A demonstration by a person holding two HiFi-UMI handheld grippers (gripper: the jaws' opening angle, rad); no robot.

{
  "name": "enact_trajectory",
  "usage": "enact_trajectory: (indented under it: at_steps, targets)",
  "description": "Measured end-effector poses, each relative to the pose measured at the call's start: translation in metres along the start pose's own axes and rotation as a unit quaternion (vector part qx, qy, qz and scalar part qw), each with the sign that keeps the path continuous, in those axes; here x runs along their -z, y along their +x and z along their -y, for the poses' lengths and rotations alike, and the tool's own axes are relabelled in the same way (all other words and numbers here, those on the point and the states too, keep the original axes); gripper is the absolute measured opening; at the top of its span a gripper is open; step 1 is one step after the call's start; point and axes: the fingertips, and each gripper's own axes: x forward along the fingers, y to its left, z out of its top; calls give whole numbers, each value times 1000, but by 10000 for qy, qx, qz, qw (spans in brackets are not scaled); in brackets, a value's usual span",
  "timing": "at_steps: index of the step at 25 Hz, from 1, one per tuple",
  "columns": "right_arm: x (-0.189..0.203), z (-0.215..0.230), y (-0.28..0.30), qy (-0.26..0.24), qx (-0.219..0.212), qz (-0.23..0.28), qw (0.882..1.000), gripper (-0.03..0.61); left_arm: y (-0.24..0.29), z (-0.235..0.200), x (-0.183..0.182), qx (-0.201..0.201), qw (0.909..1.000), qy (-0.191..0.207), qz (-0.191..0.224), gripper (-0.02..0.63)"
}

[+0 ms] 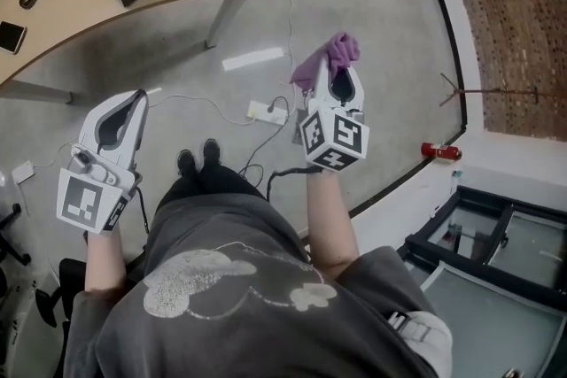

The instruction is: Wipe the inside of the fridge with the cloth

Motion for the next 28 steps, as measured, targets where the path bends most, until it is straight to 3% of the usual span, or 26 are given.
enact_trajectory:
  at_steps: [4, 9, 13, 19, 28]
  targets:
    - [-4, -7, -11, -3, -102, 138, 9999, 91, -2, 14, 6, 67, 9999, -77, 36, 18]
    - [7, -40, -38, 416, -939, 196, 9945, 91, -7, 41, 17, 44, 10000, 61, -48, 18]
    - [17, -59, -75, 443, -1596, 267, 9858, 91, -8, 77, 14, -83, 9997, 222, -4, 18]
    - [39, -61, -149, 456, -2241, 257, 9732, 89, -32, 148, 12, -311, 9991, 215, 210, 18]
    - [43, -33, -237, 517, -2641, 405, 9623, 81, -80, 237, 8, -639, 9968, 301, 370, 18]
